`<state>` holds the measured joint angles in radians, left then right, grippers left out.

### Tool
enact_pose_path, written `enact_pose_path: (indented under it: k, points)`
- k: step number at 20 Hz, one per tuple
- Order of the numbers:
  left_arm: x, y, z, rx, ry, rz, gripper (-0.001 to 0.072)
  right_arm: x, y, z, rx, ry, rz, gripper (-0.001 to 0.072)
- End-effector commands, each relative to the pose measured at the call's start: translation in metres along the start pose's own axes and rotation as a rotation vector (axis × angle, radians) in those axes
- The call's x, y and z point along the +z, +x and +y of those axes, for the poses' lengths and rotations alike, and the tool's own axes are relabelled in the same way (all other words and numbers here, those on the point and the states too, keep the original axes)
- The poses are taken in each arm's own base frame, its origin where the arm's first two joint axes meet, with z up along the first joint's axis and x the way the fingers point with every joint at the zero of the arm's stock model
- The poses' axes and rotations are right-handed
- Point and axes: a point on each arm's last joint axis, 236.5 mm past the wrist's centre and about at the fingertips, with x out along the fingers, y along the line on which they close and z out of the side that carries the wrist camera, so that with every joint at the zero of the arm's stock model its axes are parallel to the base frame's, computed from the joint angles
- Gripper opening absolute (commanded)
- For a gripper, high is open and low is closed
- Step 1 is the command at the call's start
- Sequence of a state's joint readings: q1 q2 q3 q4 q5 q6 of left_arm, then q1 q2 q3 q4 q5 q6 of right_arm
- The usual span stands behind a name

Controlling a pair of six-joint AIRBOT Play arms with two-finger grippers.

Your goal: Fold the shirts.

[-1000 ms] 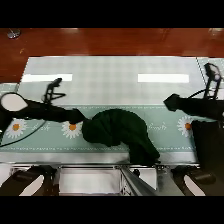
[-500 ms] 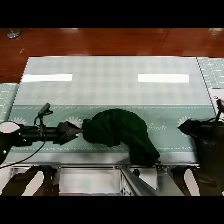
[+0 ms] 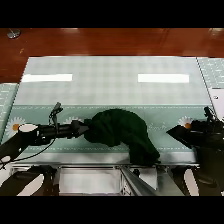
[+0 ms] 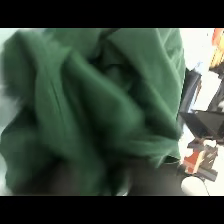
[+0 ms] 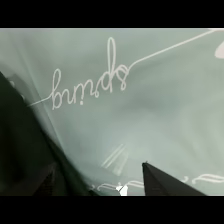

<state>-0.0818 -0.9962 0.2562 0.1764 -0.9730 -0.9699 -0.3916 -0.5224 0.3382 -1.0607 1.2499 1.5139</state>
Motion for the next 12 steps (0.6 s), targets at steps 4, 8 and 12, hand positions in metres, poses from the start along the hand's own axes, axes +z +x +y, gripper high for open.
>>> enact_pose_path:
  k: [4, 8, 12]
  points:
    - [0.052, -0.019, -0.039, -0.067, 0.206, -0.05, 0.0025, -0.023, 0.007, 0.006, 0.011, -0.062, 0.112, 0.0622]
    - [0.065, -0.039, -0.035, -0.076, 0.179, -0.072, 0.0026, -0.069, 0.031, 0.015, 0.005, -0.139, 0.379, 0.0622]
    - [0.059, -0.038, -0.024, -0.036, 0.195, -0.044, 0.0025, -0.102, 0.056, 0.035, 0.041, -0.214, 0.535, 0.0622]
